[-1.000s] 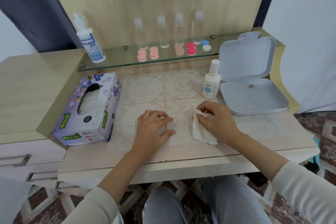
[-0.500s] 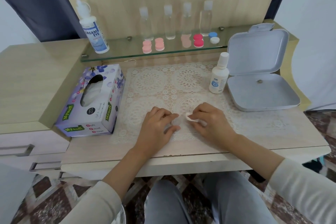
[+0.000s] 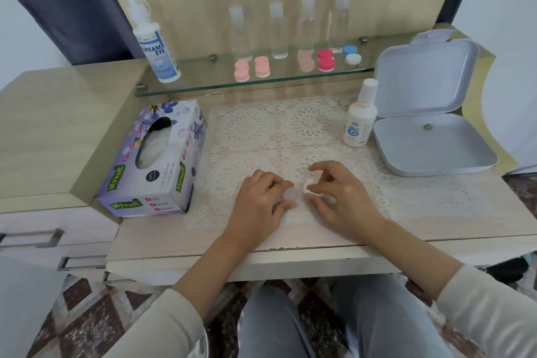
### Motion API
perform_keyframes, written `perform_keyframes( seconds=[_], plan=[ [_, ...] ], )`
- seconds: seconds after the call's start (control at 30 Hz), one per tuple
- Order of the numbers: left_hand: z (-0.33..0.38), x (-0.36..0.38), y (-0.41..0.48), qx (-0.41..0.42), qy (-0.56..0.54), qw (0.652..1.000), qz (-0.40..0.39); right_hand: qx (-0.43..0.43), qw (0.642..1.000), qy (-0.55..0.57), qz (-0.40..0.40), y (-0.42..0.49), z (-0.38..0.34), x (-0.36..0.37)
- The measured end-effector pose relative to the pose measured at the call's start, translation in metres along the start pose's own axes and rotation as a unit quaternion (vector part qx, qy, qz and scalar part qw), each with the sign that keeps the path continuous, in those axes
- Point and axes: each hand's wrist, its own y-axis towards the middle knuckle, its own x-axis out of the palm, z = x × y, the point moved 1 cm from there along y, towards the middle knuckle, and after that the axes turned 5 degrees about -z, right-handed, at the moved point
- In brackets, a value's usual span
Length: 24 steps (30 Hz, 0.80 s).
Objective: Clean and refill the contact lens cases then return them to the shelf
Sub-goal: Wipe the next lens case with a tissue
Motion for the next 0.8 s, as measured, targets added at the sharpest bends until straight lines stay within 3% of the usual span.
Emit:
perform_keyframes(
  seconds=[0.1,0.8],
  plan=[
    [-0.0005,-0.0002,0.0,-0.009,-0.015,1.0,0.001,-0.026,0.999,-0.04,-0.018,0.0011,0.0003,0.0011],
    [0.0036,-0.0029,0.0008,-0.028,-0.021,0.999,-0.013,-0.012,0.999,-0.044,-0.007,0.0023,-0.0002,0.0012]
  ],
)
